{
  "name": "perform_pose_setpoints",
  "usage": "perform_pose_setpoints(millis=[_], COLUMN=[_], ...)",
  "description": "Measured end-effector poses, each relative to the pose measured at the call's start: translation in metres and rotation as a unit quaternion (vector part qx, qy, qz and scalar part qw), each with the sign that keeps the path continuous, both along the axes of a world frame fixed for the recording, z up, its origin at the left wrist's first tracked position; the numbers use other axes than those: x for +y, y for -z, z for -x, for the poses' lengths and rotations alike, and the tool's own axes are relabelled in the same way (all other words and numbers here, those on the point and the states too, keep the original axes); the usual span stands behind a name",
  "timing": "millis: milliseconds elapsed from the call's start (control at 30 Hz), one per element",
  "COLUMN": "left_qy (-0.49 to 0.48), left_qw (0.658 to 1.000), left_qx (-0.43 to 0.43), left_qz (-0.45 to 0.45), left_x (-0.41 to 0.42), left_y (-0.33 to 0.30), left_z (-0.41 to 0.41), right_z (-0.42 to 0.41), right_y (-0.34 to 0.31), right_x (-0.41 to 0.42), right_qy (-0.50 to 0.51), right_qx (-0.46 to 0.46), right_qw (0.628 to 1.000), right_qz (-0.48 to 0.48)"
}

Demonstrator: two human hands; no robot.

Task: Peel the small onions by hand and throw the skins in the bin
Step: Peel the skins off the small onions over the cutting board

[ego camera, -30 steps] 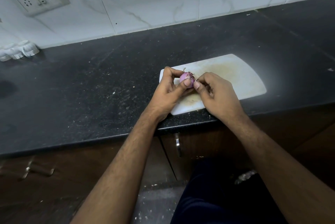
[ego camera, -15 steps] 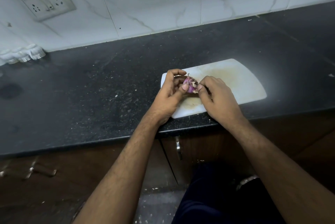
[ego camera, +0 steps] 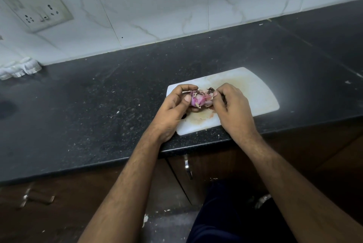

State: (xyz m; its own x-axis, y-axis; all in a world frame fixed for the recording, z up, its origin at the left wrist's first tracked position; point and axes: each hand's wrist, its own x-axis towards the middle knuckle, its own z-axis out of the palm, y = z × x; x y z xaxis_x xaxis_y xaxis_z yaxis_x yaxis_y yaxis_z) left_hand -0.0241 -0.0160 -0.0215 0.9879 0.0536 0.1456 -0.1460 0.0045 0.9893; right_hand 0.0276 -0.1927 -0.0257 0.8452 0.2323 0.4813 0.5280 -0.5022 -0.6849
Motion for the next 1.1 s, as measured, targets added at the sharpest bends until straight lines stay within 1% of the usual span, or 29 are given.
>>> perform_pose_setpoints(millis=[267, 367, 600, 700, 967, 1100], left_qy=[0.008, 0.000, -0.029, -0.020, -0.005, -0.020], left_qw=[1.000, 1.000, 0.999, 0.999, 0.997, 0.995], left_qx=[0.005, 0.004, 0.009, -0.001, 0.006, 0.009], left_qz=[0.017, 0.024, 0.025, 0.030, 0.082, 0.100], left_x=[-0.0005, -0.0017, -0.0003, -0.0015, -0.0001, 0.0010], left_y=[-0.0020, -0.0035, -0.0024, -0.0060, -0.0059, -0.0039], left_z=[-0.0006, -0.0003, -0.0008, -0.0002, -0.0008, -0.0020], right_z=[-0.0012, -0.0028, -0.0009, -0.0011, -0.0017, -0.0053], right_y=[-0.0006, 0.0010, -0.0015, -0.0024, -0.0023, -0.0010], right_x=[-0.0028, -0.0029, -0.0015, -0.0011, 0.0048, 0.0038], right_qy=[0.052, 0.065, 0.082, 0.086, 0.090, 0.115], right_qx=[0.014, 0.028, 0.027, 0.030, 0.039, 0.046], right_qw=[0.998, 0.997, 0.995, 0.995, 0.995, 0.992], right_qz=[-0.038, -0.044, -0.058, -0.038, 0.006, -0.008])
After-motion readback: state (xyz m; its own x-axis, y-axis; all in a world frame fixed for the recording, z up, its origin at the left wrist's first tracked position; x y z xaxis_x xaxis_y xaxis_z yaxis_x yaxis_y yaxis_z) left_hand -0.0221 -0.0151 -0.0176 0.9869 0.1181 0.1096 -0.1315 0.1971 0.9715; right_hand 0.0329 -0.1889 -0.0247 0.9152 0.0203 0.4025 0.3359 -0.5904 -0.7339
